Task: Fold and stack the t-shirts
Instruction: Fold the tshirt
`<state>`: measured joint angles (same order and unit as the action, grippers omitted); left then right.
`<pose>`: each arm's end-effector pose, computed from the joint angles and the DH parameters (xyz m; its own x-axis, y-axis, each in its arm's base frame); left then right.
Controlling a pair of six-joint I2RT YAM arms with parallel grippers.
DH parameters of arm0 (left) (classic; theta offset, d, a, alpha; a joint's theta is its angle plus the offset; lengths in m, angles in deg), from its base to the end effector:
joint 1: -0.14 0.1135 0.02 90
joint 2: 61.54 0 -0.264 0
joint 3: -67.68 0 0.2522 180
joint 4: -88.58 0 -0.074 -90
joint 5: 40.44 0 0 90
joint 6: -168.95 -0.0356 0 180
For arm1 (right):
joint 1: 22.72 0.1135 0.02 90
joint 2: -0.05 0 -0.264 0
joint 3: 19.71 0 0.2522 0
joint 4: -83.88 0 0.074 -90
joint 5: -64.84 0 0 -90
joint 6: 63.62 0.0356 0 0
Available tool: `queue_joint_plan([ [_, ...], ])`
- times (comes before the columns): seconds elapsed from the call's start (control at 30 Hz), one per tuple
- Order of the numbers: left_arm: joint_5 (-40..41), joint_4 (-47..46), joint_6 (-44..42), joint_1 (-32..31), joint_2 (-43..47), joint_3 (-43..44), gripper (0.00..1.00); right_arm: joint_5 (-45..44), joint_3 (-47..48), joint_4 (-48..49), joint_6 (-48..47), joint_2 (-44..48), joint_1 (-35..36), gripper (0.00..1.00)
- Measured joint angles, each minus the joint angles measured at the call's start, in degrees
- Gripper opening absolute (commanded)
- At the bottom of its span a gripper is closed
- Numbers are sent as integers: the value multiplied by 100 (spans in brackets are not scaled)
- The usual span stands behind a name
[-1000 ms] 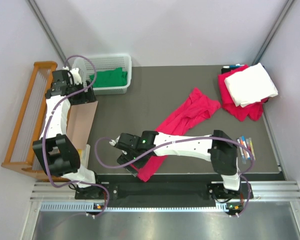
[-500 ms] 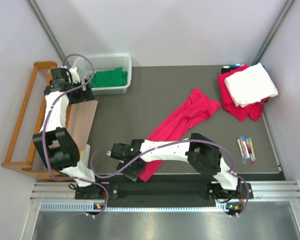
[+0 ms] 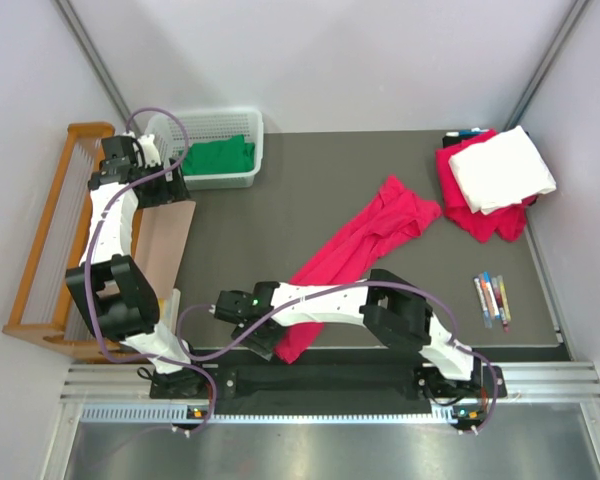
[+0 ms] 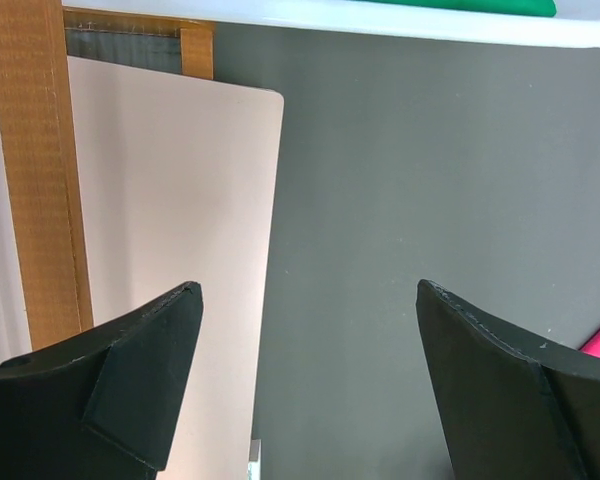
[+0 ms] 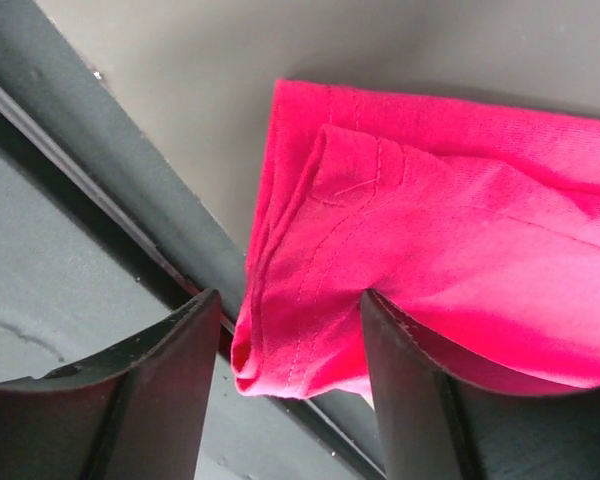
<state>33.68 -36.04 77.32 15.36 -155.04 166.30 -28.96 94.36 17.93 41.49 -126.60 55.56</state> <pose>0.3466 0.0842 0.3163 -0.7441 -0.1741 -0.6450 -0.0626 0.9794 -0.1921 0.0928 0.4357 0.1630 -0.4462 -0.8702 -0.2089 -0.8887 0.4583 -0.0109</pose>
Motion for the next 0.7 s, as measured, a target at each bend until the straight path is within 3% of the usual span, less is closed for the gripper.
queue_joint_plan([
  [0.27, -9, 11, -42, 0, 0, 13, 92, -369, 28, -70, -9, -81, 37, 34],
  [0.5, -9, 72, -111, 0, 0, 35, 92, -376, 68, -81, 11, -98, 37, 0],
  [0.7, 22, 122, -149, 0, 0, 76, 92, -411, 190, -214, 52, -133, 35, 0],
])
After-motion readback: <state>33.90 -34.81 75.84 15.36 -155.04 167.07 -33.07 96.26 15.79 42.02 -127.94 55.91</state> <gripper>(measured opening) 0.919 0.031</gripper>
